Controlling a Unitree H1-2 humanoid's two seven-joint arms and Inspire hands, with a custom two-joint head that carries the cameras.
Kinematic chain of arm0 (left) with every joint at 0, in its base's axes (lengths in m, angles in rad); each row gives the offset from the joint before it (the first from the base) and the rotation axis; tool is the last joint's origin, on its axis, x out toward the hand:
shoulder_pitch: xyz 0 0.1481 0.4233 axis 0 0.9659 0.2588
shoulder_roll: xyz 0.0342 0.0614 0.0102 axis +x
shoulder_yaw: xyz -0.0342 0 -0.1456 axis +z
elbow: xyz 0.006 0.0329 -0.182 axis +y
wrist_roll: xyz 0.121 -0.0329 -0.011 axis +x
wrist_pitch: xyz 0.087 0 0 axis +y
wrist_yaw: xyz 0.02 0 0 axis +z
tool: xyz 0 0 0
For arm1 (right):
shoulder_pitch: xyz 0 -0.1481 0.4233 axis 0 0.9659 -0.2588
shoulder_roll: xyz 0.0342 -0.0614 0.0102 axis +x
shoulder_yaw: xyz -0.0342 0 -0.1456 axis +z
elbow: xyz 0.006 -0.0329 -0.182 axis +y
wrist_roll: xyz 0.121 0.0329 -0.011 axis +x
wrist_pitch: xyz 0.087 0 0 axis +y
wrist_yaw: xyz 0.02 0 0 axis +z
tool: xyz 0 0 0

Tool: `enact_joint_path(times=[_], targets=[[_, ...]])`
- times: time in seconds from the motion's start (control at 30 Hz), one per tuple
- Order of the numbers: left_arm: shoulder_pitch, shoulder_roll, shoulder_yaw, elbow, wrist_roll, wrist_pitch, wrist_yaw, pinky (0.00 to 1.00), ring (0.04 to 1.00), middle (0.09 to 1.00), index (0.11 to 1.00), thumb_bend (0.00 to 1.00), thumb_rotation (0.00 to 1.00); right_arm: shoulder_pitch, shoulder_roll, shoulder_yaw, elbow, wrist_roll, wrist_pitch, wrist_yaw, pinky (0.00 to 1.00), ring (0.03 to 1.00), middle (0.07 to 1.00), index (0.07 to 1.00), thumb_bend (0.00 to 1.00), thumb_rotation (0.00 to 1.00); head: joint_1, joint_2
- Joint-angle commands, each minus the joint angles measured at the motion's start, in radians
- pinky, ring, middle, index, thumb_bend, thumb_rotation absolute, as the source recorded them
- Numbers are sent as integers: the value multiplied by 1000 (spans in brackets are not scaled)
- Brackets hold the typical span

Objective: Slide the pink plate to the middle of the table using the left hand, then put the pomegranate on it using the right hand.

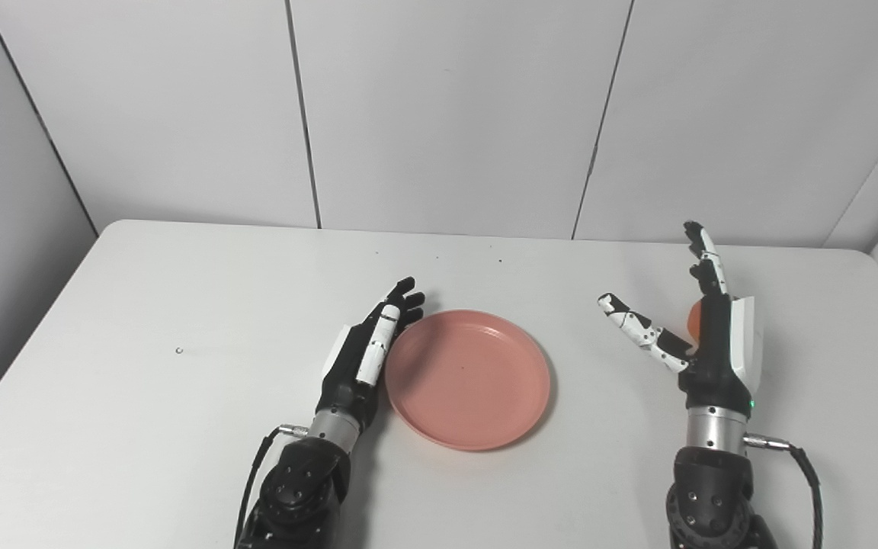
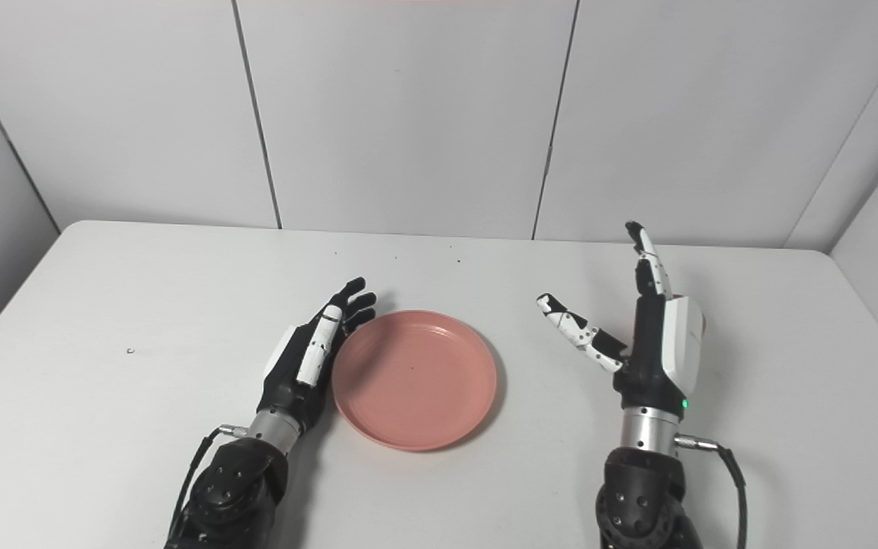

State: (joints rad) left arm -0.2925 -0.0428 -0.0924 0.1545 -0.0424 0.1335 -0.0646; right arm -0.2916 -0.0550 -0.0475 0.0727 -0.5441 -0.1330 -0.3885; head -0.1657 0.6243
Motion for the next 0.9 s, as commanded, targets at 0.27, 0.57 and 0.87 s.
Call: enact_joint_path(times=[0.27,0.57,0.87], targets=[[-8,4,5,8,-20,-7,-33,892,902,899,888,372,1000,-65,-34,-46,64,-12,51,-64,815,883,902,891,793,509,-47,-14],[0,21,20,1,-34,-12,-40,875,895,887,875,358,1000,-95,-44,-41,103,-33,103,-90,800,876,901,892,792,505,-128,-25],[-1,27,38,-1,-60,12,-46,873,895,883,872,408,1000,-113,-59,-38,132,-49,150,-86,783,877,903,897,803,511,-168,-28]])
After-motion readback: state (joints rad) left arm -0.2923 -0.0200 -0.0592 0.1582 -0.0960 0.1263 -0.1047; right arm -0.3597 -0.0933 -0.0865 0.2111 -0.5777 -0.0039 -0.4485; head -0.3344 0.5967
